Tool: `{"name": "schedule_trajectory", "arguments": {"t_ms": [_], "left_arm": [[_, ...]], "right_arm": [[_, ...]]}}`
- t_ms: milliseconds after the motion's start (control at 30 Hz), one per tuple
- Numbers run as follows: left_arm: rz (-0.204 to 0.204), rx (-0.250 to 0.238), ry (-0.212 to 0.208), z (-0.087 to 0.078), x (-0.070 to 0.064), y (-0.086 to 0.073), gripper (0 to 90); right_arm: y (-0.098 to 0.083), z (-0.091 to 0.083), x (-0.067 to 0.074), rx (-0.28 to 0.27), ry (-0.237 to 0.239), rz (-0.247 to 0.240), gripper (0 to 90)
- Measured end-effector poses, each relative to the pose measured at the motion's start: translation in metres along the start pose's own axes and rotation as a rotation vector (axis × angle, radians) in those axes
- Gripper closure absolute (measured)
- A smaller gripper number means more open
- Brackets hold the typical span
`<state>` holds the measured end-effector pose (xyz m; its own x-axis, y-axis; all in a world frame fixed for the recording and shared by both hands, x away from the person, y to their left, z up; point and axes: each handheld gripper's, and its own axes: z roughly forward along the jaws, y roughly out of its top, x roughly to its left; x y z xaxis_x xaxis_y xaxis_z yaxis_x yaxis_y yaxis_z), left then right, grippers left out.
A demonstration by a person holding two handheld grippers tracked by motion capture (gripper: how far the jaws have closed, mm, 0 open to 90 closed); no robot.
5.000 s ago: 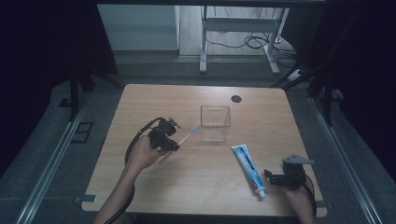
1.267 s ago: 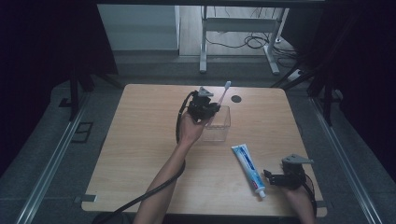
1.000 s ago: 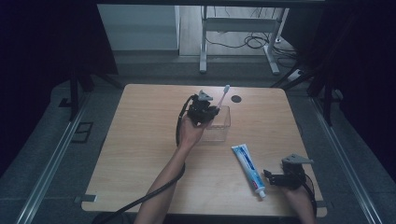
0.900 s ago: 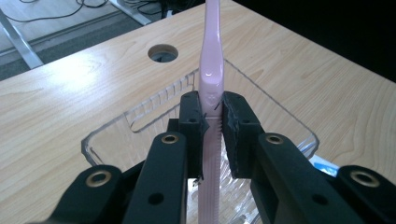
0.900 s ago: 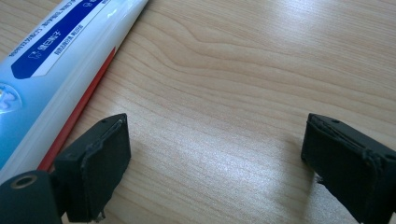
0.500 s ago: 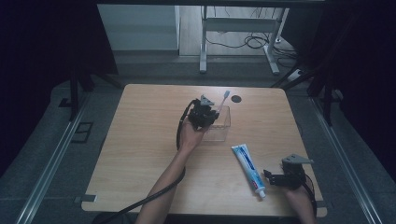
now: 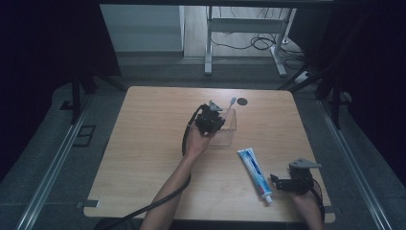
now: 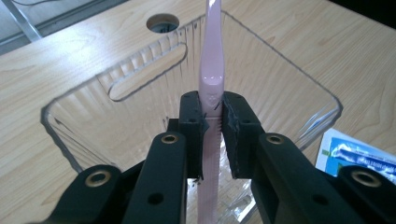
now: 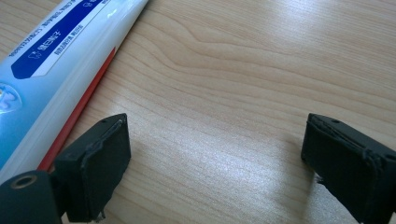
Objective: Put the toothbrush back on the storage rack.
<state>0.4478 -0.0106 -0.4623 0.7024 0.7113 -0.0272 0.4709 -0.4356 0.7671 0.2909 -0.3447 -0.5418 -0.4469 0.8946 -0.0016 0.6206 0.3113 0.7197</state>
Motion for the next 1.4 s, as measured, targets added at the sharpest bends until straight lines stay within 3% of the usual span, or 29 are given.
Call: {"name": "schedule_trajectory", "arguments": {"t_ms": [300,700,900,1200,1400], "left_arm": [[0.013,0.061,0.019,0.0024,0.0000,0.0009,78.5],[-0.021,0.156,0.028,0.0075,0.0038,0.0009,78.1],[-0.015,0.189,0.027,0.0081,0.0043,0.0036,77.8],[-0.015,0.184,0.019,0.0087,0.0020,0.0039,73.0],[-0.008,0.170,0.017,0.0078,0.0009,0.0046,63.9]], "right_arm": [[0.0000,0.0000,0.0001,0.000,0.000,0.001,7.8],[0.0000,0.0000,0.0000,0.000,0.000,0.000,7.8],[0.0000,0.0000,0.0000,0.000,0.000,0.000,7.8],[0.0000,0.0000,0.0000,0.000,0.000,0.000,7.8],[0.0000,0.0000,0.0000,0.000,0.000,0.000,7.8]]}}
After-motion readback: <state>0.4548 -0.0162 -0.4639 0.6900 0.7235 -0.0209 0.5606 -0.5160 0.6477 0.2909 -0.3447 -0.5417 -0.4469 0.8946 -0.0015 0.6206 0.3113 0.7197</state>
